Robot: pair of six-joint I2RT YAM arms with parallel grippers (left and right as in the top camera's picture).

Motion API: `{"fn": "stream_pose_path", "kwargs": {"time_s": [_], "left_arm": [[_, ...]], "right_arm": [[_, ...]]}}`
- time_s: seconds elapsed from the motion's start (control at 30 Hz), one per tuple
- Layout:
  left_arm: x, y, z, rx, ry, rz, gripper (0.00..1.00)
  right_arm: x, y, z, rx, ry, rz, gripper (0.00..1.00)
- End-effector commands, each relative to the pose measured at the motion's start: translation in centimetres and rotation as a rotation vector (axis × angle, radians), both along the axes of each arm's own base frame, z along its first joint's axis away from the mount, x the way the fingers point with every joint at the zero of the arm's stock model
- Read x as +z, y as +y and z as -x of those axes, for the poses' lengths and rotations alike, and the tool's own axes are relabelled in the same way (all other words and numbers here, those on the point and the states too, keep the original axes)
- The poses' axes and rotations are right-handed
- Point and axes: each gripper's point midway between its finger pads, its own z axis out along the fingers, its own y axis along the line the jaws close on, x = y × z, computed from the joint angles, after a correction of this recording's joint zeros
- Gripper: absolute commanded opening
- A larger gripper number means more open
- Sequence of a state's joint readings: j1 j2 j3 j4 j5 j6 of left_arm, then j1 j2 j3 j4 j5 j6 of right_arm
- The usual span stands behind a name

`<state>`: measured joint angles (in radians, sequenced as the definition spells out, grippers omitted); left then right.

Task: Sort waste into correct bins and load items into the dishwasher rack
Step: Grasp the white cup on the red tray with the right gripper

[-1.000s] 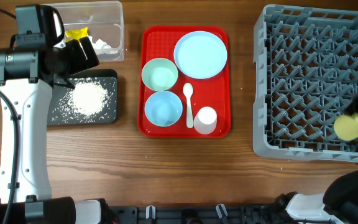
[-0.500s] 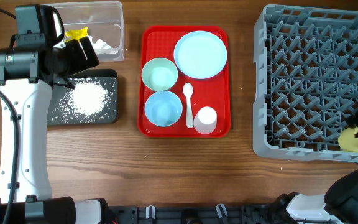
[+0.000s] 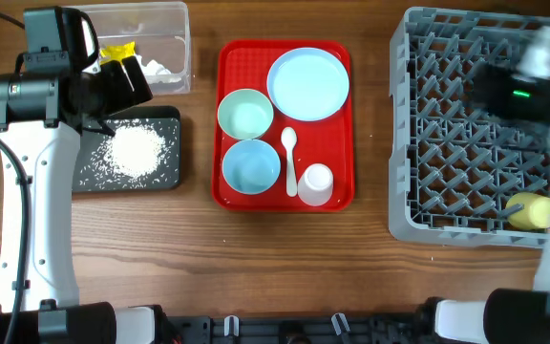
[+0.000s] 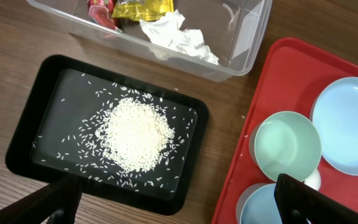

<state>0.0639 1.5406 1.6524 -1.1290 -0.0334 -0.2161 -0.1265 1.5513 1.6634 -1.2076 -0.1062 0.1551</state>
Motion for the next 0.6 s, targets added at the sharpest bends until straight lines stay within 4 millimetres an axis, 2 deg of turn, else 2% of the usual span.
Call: {"fn": "stream_pose_path", "kwargs": {"time_s": [0.0, 0.03, 0.07, 0.17, 0.2, 0.23, 0.3, 0.4, 0.5, 0.57], "left_arm": [[0.2, 0.3, 0.0, 0.016, -0.006, -0.007, 1.00], [0.2, 0.2, 0.0, 0.015, -0.006, -0.007, 1.00], [0.2, 0.2, 0.1, 0.015, -0.006, -0.007, 1.00], [0.2, 0.2, 0.0, 0.015, -0.006, -0.007, 1.00], [0.2, 0.2, 0.0, 0.015, -0.006, -0.007, 1.00], [0.2, 0.3, 0.1, 0.015, -0.006, -0.007, 1.00], [0.2, 0.3, 0.1, 0.016, -0.006, -0.007, 1.00], [0.2, 0.3, 0.0, 0.016, -0.006, -0.007, 1.00], [0.2, 0.3, 0.0, 0.016, -0.006, -0.007, 1.00], [0.2, 0.3, 0.1, 0.015, -0.006, -0.007, 1.00]], "right_arm": [[-2.3, 11.0, -0.4, 0.241, 0.063, 0.009, 0.99], [-4.7, 15.3, 0.4, 0.321, 0.135, 0.005, 1.00], [-6.9, 17.9, 1.4, 0.364, 0.205, 0.012, 1.00], [-11.8, 22.1, 3.9, 0.426, 0.357, 0.049, 1.00], [-12.8, 23.2, 4.7, 0.443, 0.389, 0.062, 0.98], [-13.6, 23.7, 5.5, 0.457, 0.416, 0.083, 0.95], [-15.4, 22.4, 6.6, 0.386, 0.451, 0.167, 0.94], [-18.1, 21.5, 7.7, 0.370, 0.488, 0.187, 0.93], [-20.2, 21.7, 7.4, 0.378, 0.451, 0.172, 0.91], [-20.6, 22.2, 7.1, 0.395, 0.434, 0.152, 0.88]]}}
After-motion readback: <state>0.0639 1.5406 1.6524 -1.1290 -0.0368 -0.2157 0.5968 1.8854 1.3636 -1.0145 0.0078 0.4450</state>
